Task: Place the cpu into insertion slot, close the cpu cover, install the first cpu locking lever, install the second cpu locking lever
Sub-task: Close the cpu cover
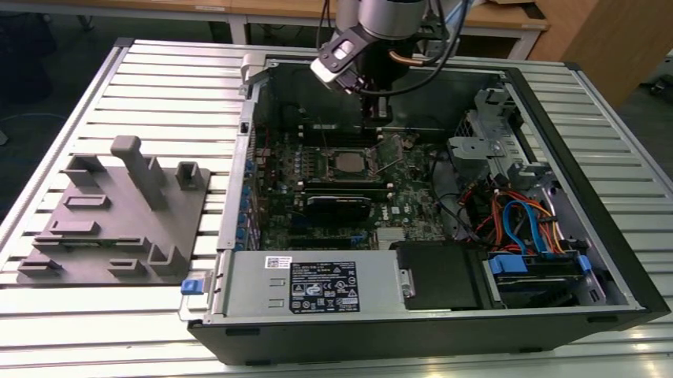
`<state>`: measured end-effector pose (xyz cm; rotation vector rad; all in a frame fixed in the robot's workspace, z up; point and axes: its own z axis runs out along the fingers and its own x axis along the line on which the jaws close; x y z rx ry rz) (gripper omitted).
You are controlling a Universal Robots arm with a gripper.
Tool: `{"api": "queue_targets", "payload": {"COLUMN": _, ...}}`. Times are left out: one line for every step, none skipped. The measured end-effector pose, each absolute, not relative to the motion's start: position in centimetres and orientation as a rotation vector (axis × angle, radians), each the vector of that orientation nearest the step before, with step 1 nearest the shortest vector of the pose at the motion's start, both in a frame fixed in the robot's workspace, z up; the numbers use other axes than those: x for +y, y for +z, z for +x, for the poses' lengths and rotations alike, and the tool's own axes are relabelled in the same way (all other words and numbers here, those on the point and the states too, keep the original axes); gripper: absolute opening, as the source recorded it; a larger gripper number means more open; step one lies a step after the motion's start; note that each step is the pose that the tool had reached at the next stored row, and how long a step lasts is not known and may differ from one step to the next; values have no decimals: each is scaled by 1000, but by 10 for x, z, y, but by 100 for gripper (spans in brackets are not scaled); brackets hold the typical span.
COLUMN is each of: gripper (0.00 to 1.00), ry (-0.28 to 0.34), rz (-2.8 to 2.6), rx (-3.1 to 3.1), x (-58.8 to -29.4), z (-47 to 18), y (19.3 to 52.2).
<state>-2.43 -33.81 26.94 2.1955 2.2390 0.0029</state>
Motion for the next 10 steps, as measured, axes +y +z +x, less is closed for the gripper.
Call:
{"api": "queue_targets", "payload": {"gripper": 10, "ry": 3, "rz": 2196, "rx": 2239, "x": -338, "z": -24, "y": 269}}
{"api": "queue_targets", "payload": {"gripper": 10, "ry": 3, "rz": 2196, "rx": 2239, "x": -338, "z": -23, "y": 269}}
{"api": "queue_targets", "payload": {"gripper": 10, "ry": 3, "rz": 2196, "rx": 2239, "x": -338, "z": -22, "y": 269}}
{"api": "queue_targets", "payload": {"gripper": 10, "ry": 3, "rz": 2196, "rx": 2239, "x": -338, "z": -22, "y": 269}}
{"api": "queue_targets", "payload": {"gripper": 10, "ry": 3, "rz": 2195, "rx": 2239, "x": -338, "z": -21, "y": 269}}
{"api": "queue_targets", "payload": {"gripper": 10, "ry": 3, "rz": 2195, "rx": 2239, "x": -338, "z": -20, "y": 269}}
{"api": "queue_targets", "payload": {"gripper": 10, "ry": 3, "rz": 2195, "rx": 2239, "x": -338, "z": -20, "y": 269}}
{"api": "queue_targets", "payload": {"gripper": 10, "ry": 3, "rz": 2195, "rx": 2239, "x": -338, "z": -19, "y": 269}}
{"api": "queue_targets", "payload": {"gripper": 10, "ry": 3, "rz": 2195, "rx": 2239, "x": -338, "z": -19, "y": 269}}
{"api": "queue_targets", "payload": {"gripper": 10, "ry": 3, "rz": 2195, "rx": 2239, "x": -338, "z": -18, "y": 269}}
